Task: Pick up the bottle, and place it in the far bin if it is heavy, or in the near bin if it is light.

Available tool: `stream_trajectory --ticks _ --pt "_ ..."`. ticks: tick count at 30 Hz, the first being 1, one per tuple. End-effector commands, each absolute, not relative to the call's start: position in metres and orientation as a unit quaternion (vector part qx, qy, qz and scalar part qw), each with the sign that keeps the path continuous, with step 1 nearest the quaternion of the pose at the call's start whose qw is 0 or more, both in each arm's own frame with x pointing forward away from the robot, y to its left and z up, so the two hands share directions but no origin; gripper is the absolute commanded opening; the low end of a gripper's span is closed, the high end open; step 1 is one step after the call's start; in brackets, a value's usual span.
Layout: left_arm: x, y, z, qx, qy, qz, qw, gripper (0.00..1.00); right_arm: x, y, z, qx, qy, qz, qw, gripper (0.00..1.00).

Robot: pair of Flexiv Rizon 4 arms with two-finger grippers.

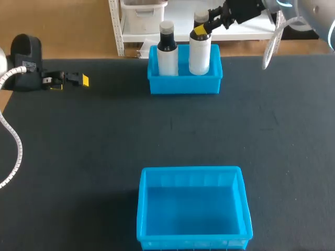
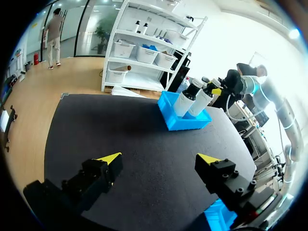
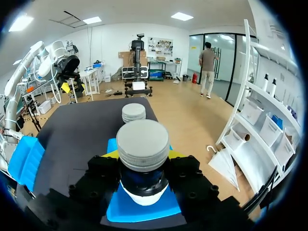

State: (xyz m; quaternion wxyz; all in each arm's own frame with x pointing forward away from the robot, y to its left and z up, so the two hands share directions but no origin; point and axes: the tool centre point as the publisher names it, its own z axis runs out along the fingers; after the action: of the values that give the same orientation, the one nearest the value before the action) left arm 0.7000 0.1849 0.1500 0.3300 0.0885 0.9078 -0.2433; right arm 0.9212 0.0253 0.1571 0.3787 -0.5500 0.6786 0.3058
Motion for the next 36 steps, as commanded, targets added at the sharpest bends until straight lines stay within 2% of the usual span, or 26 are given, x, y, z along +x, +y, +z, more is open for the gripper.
stream_trajectory --ticks 1,28,30,33,35,36 --pt "0.700 0.185 0.150 0.088 0.908 -0.243 0.330 1.00 0.934 0.026 0.155 -0.582 0.647 0.371 0.324 0.00" --pt "0.700 0.185 0.150 0.088 0.908 -0.243 0.330 1.00 0.938 0.028 0.130 -0.572 0.655 0.389 0.305 0.00" --pt "0.700 0.185 0.150 0.088 0.908 -0.243 0.330 1.00 0.939 0.028 0.129 -0.573 0.655 0.389 0.302 0.34" --pt "0.700 0.185 0.150 0.088 0.908 -0.243 0.330 1.00 0.939 0.028 0.127 -0.573 0.657 0.390 0.297 0.39" --pt "0.700 0.185 0.150 0.088 0.908 -0.243 0.330 1.00 0.939 0.027 0.127 -0.574 0.658 0.389 0.294 0.54" --pt "0.700 0.185 0.150 0.088 0.908 -0.243 0.330 1.00 0.939 0.026 0.127 -0.574 0.659 0.389 0.292 0.81"
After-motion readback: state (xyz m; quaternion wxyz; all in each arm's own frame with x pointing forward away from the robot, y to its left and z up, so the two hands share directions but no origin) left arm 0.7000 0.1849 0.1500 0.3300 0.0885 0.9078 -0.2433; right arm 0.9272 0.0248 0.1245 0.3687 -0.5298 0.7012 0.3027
